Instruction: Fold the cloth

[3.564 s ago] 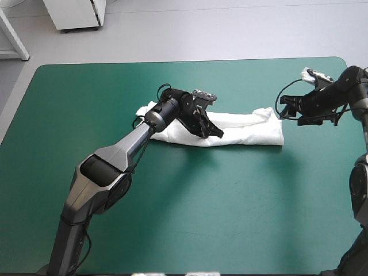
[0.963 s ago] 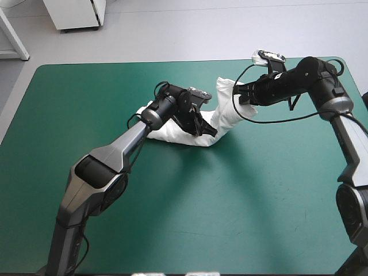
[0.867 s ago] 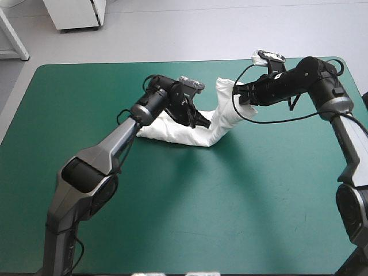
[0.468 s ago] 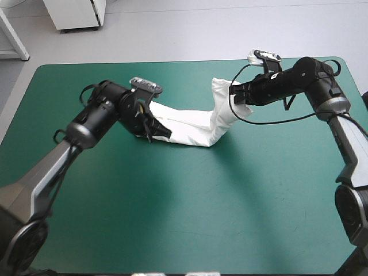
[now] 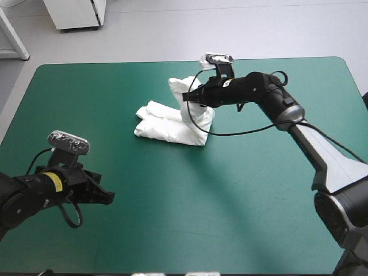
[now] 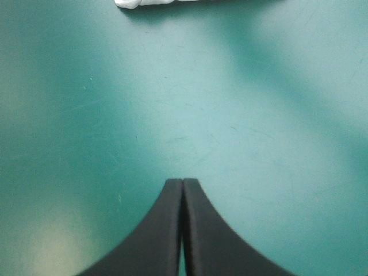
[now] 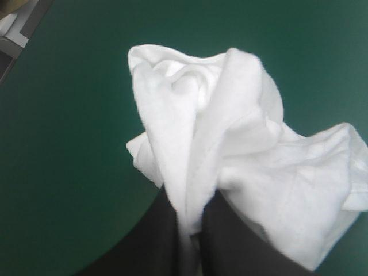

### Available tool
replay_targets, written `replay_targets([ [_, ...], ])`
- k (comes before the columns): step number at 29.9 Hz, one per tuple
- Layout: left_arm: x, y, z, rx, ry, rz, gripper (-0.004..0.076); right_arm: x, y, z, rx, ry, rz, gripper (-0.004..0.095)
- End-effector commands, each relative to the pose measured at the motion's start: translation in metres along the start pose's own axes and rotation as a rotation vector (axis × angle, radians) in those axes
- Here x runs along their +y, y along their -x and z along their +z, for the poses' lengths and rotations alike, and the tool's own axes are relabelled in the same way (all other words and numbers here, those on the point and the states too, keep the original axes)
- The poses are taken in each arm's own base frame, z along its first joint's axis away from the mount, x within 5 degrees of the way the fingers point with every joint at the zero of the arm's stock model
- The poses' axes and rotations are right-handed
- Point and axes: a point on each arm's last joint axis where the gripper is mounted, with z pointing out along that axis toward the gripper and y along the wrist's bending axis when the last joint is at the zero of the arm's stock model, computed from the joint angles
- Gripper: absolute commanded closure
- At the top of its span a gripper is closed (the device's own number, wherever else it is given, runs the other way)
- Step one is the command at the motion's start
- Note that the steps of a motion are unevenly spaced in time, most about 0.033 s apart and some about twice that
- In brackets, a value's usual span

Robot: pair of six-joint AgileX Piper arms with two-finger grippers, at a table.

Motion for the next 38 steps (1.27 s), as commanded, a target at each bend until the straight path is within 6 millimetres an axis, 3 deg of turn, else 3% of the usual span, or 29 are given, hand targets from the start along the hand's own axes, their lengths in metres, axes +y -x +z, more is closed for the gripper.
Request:
replay_targets([
  [1, 0.001, -0.004, -0.018, -0.076, -0.01, -0.024, 0.0734, 0.022, 0.013, 0.003, -0.138, 0.04, -0.017, 0.0925],
  [7, -0.002, -0.006, -0.021, -0.079, -0.053, -0.052, 0.0734, 0.02, -0.012, 0.06, -0.076, 0.032, -0.01, 0.0925],
  [12, -0.007, -0.005, -0.021, -0.075, -0.112, -0.076, 0.0734, 0.017, -0.024, 0.08, -0.026, 0.034, -0.002, 0.0873],
  [14, -0.009, -0.006, -0.021, -0.072, -0.133, -0.084, 0.0734, 0.018, -0.024, 0.08, -0.02, 0.037, -0.003, 0.0766],
  [18, -0.01, -0.006, -0.021, -0.071, -0.139, -0.086, 0.0734, 0.032, -0.012, 0.066, 0.039, 0.096, -0.014, 0.0376],
  [20, -0.01, -0.006, -0.021, -0.071, -0.139, -0.086, 0.0734, 0.036, -0.002, 0.057, 0.045, 0.113, -0.032, 0.0279],
  [23, -0.01, -0.006, -0.021, -0.071, -0.144, -0.088, 0.0734, 0.034, 0.012, 0.039, 0.052, 0.095, -0.012, 0.0286],
  [26, -0.011, -0.006, -0.021, -0.068, -0.157, -0.093, 0.0734, 0.019, 0.02, 0.024, 0.065, 0.041, 0.028, 0.0311],
  [33, -0.012, -0.005, -0.021, -0.08, -0.167, -0.098, 0.0734, -0.023, 0.017, 0.009, 0.198, -0.047, 0.06, 0.0316],
  [38, -0.012, -0.001, -0.022, -0.121, -0.172, -0.101, 0.0734, -0.036, 0.016, 0.011, 0.213, -0.1, 0.049, 0.0328],
])
